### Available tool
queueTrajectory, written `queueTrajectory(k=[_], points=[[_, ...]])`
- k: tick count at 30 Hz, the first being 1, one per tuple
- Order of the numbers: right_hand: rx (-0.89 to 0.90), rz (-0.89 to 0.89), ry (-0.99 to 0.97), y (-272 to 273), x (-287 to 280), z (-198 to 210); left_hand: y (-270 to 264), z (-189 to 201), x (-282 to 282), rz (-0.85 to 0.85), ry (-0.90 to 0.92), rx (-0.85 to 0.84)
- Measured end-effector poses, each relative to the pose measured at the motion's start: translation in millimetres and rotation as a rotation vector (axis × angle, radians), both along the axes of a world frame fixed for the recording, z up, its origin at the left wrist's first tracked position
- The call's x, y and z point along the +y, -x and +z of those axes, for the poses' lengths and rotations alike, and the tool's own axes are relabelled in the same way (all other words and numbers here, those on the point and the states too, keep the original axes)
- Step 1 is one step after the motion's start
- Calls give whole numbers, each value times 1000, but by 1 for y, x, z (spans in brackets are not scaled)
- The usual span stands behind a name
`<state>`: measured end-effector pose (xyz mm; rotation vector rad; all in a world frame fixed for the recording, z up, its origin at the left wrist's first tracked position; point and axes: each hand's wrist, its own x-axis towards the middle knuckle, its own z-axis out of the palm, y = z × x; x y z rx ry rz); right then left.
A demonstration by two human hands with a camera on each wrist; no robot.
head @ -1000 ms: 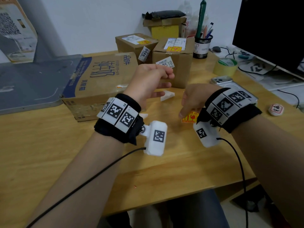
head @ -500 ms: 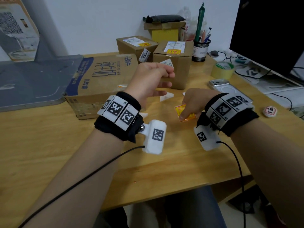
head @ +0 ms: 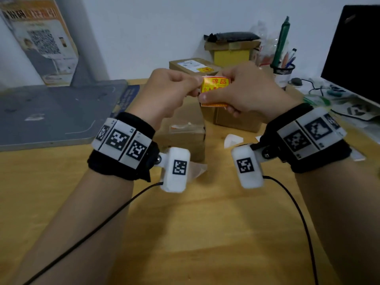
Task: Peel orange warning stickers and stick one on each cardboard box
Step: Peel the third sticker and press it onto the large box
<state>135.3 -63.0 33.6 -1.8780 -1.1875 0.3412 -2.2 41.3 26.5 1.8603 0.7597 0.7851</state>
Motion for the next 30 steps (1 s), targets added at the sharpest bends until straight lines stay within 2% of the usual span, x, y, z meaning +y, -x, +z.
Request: queueTrajectory(k=[5, 9, 14, 20, 30], points=[[16, 23, -20, -5, 27, -10, -1, 2, 22, 83, -44, 9], [11, 35, -38, -9, 36, -3, -5, 3, 31, 116, -40, -25], [188, 65, -90, -9, 48, -5, -6, 4, 37, 150, 13, -81], [136, 53, -54, -6, 57, -10, -3, 3, 42, 106, 80, -85], [96, 65, -42, -10, 57, -13, -4, -2, 42, 92, 46, -75]])
